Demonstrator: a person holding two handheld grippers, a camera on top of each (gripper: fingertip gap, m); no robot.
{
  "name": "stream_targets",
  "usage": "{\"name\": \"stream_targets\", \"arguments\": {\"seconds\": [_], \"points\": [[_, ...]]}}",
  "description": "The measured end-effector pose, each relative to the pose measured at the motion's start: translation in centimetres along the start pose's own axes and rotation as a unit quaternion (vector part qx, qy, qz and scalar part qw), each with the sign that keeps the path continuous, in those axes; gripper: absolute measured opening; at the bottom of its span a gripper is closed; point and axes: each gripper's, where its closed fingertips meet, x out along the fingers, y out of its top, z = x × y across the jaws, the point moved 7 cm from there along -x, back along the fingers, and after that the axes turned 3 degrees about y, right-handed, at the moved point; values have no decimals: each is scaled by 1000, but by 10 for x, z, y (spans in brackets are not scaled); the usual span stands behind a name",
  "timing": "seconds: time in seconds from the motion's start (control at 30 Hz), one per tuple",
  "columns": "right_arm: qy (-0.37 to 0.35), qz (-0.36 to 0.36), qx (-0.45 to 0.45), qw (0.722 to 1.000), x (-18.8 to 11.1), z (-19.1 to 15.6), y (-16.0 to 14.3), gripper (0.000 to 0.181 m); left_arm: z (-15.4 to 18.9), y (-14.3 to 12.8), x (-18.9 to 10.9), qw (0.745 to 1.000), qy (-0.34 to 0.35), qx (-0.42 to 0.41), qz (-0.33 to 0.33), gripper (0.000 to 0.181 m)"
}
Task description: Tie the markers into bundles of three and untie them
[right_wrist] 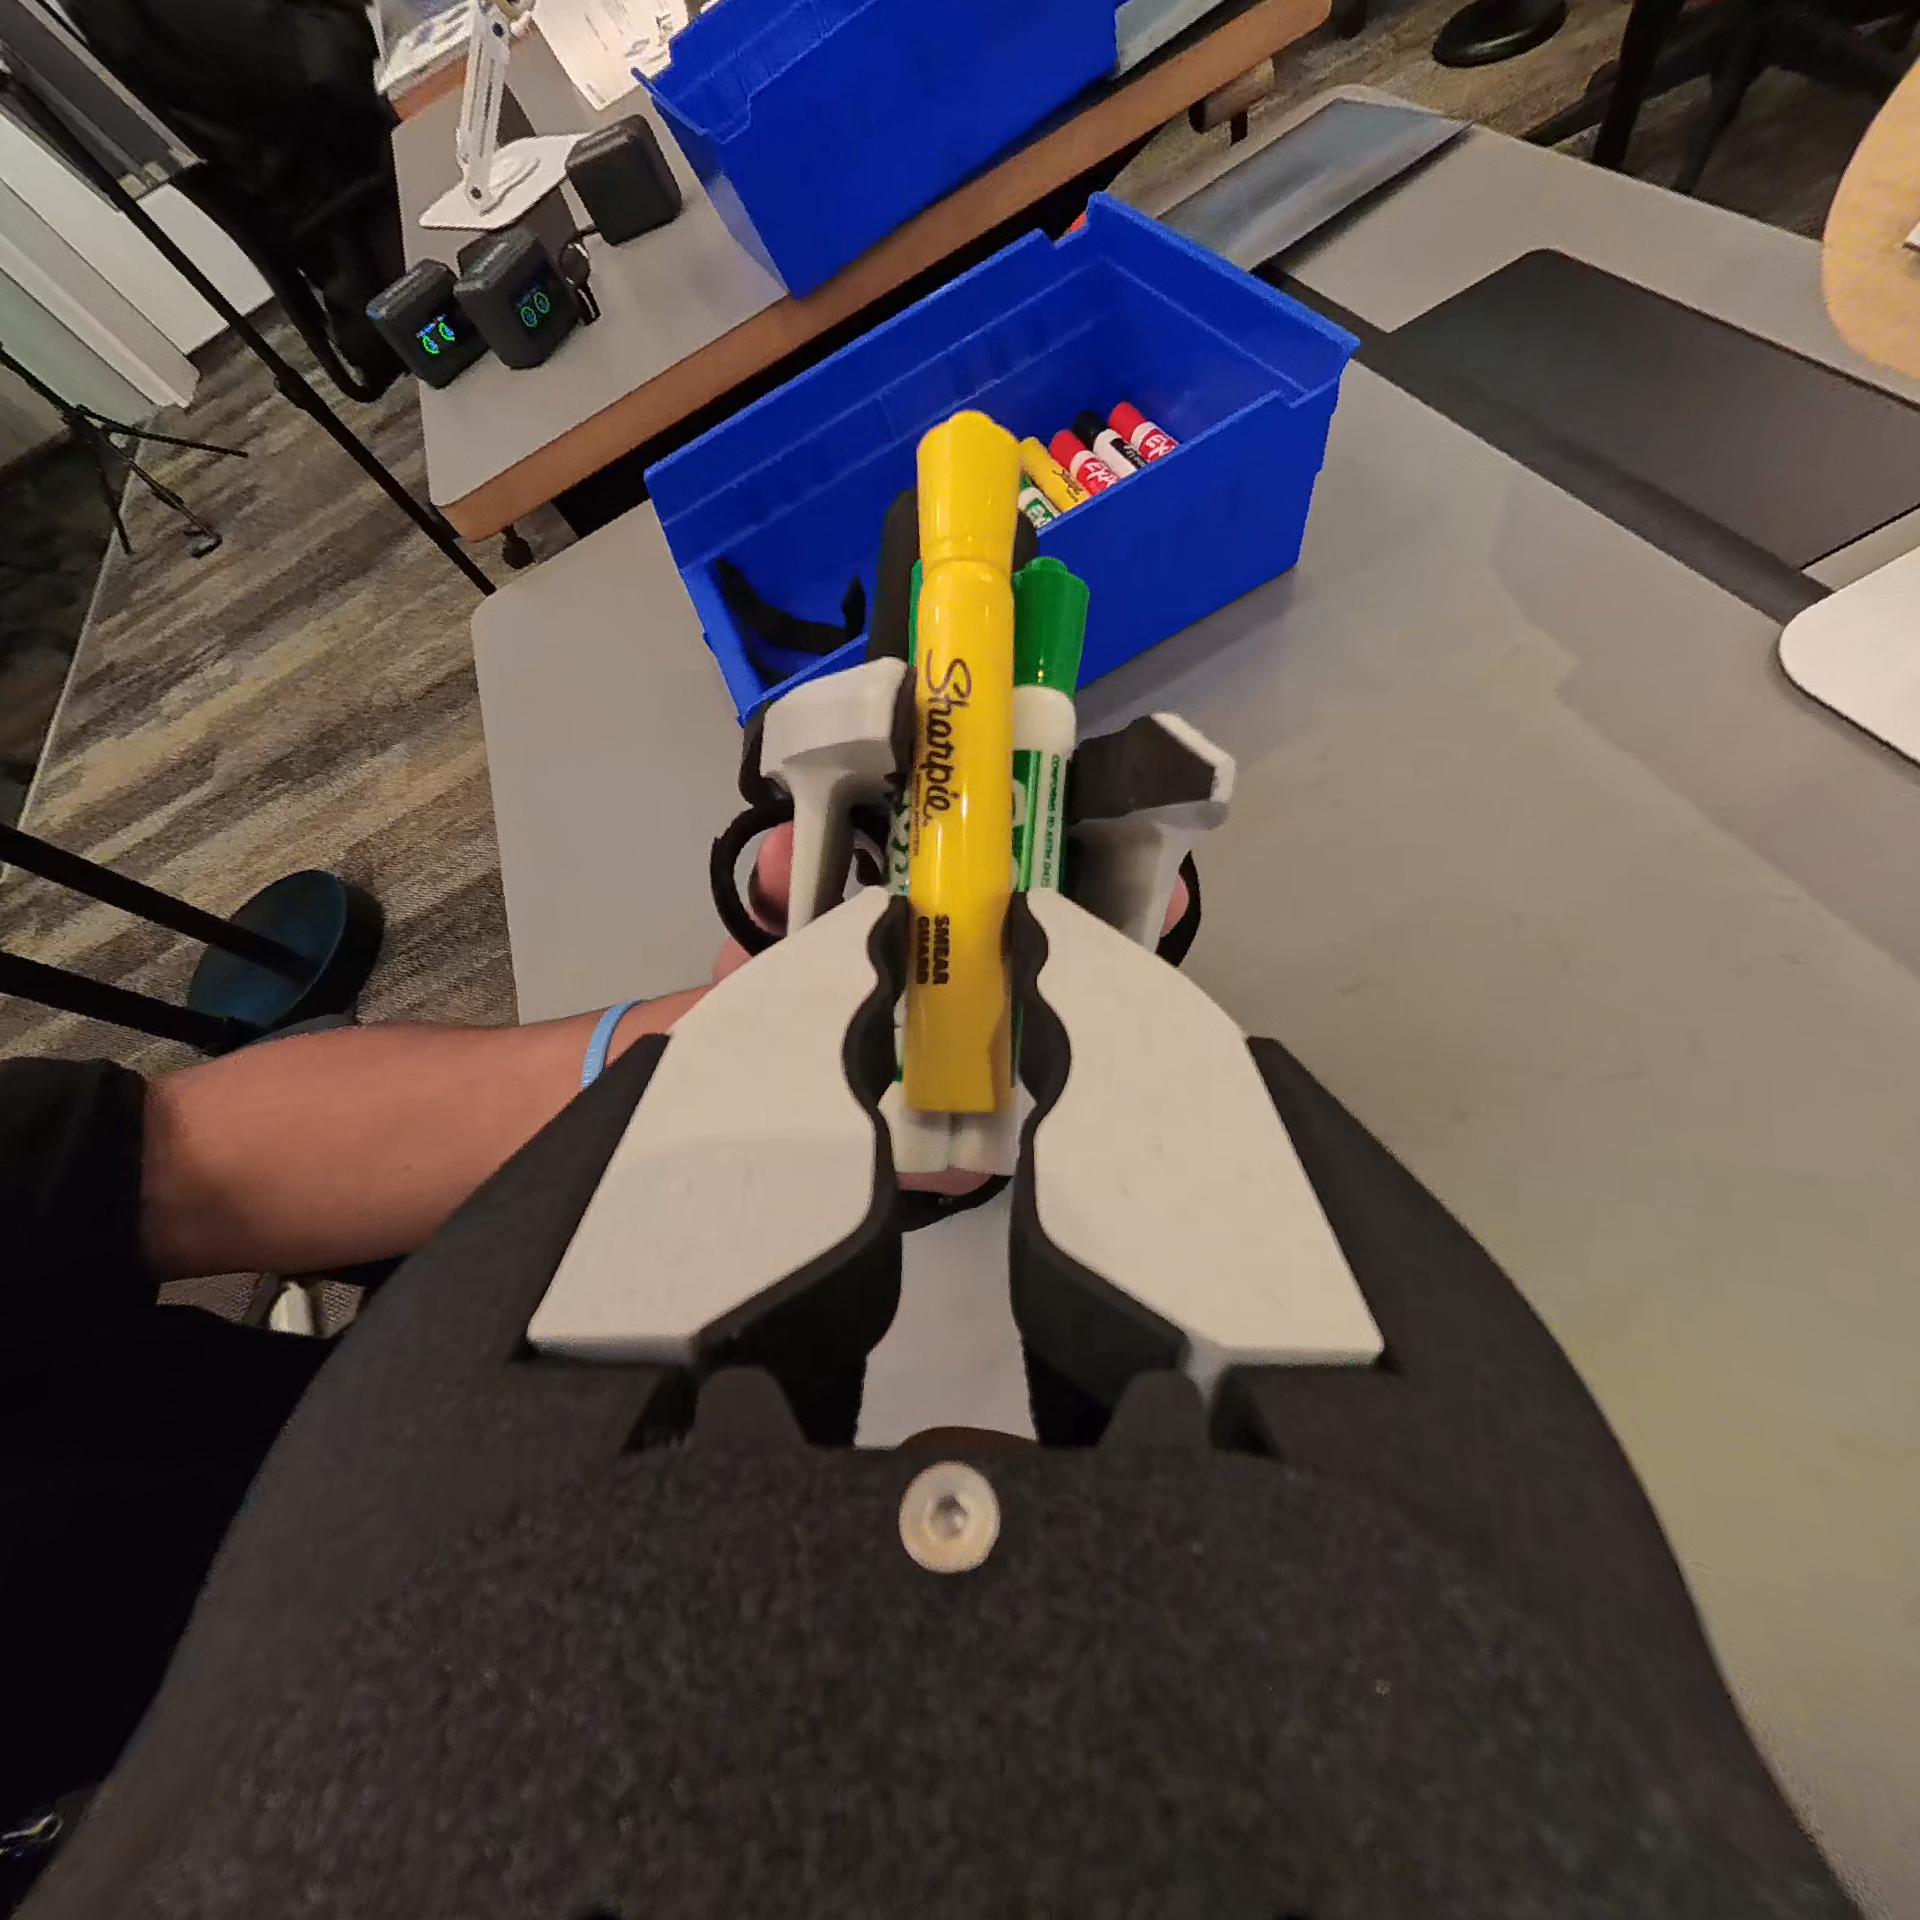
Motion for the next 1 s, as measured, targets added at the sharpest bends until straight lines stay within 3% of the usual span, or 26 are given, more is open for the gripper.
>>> {"name": "stream_targets", "arguments": {"seconds": [0.17,0.33,0.57,0.77,0.83,1.0], "points": [[-1,4,7,1000,3,4,-5,18,-5,0,-4,999,35,-2,-23,42],[-4,36,7,999,0,13,-22,18,-5,2,-7,991,83,21,-101,41],[11,111,48,993,-22,24,-69,18,1,3,-19,936,187,122,-273,42],[31,104,53,993,-40,21,-114,19,6,4,-31,927,206,99,-298,42],[22,99,50,994,-43,18,-126,19,2,1,-37,907,239,112,-329,42],[14,134,28,990,-57,15,-139,18,-3,-17,-47,815,303,195,-454,42]]}}
